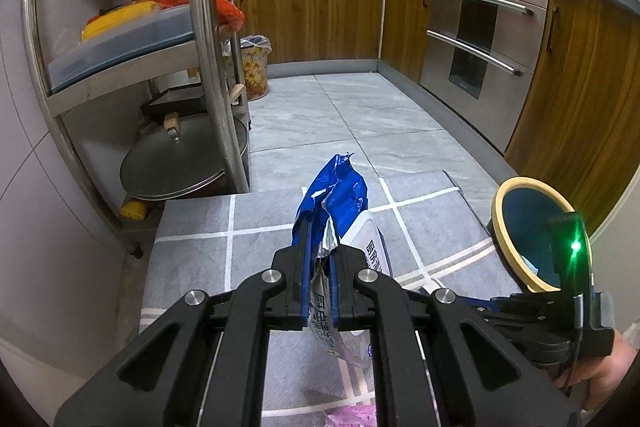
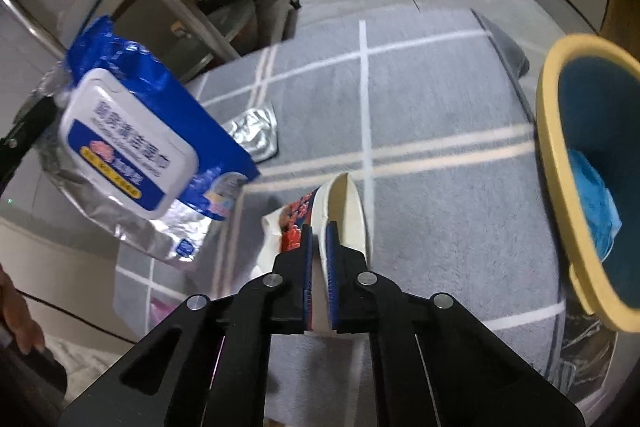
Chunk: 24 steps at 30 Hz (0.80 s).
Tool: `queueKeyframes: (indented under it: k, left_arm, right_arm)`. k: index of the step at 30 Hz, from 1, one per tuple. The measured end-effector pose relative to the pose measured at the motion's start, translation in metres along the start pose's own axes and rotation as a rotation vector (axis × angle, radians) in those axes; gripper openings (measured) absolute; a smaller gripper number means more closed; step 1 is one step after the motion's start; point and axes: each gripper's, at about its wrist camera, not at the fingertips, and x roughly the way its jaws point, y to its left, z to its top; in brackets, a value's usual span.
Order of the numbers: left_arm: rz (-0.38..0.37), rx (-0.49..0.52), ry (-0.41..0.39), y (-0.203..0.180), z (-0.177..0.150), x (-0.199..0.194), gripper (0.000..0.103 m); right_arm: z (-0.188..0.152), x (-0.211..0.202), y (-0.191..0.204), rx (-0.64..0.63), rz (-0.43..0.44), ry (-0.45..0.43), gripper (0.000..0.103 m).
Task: Collect trash
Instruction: 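Carry the wipes pack and paper cup over the blue bin with both tools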
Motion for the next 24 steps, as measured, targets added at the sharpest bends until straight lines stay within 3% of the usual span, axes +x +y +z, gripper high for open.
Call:
queueKeyframes:
  k: [9,24]
  left_arm:
    - [-0.032,-0.002,-0.036,-0.016,0.012,-0.007,0.007]
    - [-0.123,0.120,-0.117,-0.101,0.034,-0.019,0.007]
  right_arm:
    - [0.004,-0.039,-0.002,-0.053,-0.109,-0.119,0.004]
    - [0.006,-0.129,-0.075,0.068,-0.219,-0.324,0.004]
